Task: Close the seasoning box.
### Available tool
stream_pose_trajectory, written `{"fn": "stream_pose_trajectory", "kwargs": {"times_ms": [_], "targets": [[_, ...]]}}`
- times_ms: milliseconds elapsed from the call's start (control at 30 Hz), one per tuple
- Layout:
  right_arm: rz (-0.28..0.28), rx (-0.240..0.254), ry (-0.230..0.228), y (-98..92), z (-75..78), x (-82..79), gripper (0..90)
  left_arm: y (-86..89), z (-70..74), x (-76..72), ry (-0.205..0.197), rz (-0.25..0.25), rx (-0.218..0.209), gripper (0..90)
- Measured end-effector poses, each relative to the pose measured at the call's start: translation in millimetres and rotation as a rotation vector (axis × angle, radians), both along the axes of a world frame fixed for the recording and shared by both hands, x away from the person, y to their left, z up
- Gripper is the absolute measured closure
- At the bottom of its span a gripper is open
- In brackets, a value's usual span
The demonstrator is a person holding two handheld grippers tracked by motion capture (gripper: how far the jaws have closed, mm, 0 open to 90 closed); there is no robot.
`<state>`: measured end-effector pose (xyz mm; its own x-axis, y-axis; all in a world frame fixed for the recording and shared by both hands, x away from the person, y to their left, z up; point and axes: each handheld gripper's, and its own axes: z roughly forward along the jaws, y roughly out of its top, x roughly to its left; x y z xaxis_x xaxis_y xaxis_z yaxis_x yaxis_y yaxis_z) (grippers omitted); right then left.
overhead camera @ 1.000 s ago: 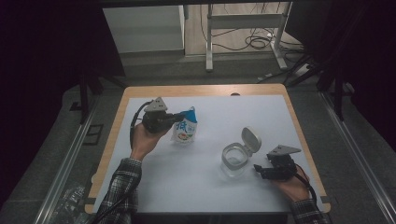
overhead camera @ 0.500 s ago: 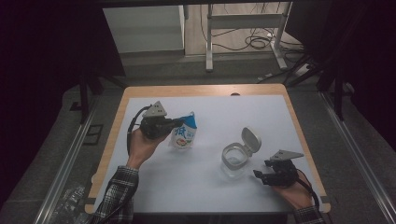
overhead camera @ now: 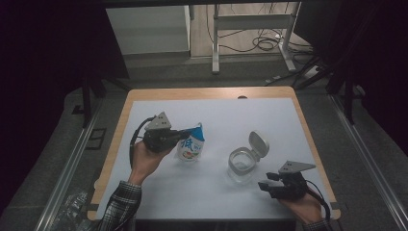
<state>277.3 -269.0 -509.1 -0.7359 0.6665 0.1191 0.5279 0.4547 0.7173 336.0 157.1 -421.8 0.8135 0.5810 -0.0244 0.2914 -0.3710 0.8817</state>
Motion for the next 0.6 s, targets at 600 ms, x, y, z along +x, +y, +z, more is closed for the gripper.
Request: {"fn": "stream_pose_trajectory", "kwargs": {"times_ms": [600], "targets": [[0.096, -0.002, -0.078, 41.6, 2.9, -29.0, 41.3, -9.4, 1.3, -25.8, 0.017, -0.022, -0.01, 90.0]]}}
